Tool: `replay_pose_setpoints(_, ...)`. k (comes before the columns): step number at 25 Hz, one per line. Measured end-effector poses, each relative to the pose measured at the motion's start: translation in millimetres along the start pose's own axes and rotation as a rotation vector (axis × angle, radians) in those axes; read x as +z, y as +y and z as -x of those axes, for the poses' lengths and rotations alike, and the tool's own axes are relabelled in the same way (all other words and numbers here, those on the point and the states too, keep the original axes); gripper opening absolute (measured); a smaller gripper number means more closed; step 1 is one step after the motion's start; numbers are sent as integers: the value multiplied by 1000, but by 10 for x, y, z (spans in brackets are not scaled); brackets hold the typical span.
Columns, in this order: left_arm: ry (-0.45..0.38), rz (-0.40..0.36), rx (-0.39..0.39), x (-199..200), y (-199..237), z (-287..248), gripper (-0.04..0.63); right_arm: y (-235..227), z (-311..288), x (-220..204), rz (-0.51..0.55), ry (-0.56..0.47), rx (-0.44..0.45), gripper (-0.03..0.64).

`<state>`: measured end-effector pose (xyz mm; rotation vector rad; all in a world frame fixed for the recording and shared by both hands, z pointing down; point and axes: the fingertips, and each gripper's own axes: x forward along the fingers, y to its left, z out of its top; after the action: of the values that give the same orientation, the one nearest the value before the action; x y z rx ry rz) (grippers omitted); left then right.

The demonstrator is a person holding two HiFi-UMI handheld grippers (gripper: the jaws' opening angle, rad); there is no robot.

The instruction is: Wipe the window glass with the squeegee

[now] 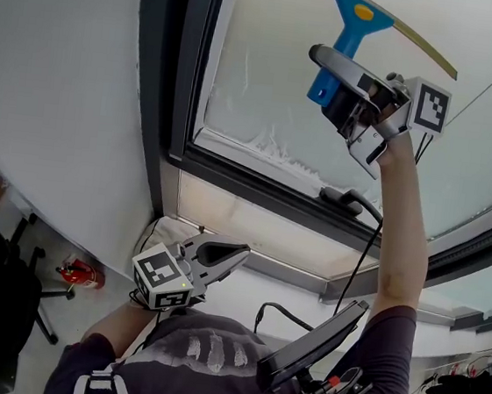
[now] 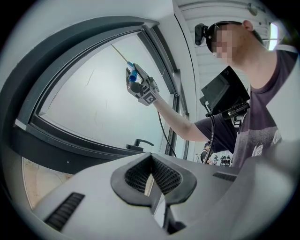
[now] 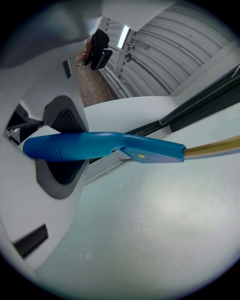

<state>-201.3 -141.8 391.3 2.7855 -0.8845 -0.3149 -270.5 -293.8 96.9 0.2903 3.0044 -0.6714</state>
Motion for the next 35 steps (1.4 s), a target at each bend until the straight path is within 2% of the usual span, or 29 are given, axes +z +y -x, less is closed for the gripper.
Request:
replay_pose_setpoints(22, 22, 1, 5, -36, -41, -138, 8, -188, 26, -610, -72, 44, 40, 129)
replay_pose_setpoints(28, 31, 6, 9, -238, -50, -92, 8, -280, 58, -1000, -98, 74, 36, 129)
replay_pose_setpoints(35, 37, 6, 10, -138, -92, -118, 8, -310, 60, -1072, -136, 69, 47, 130)
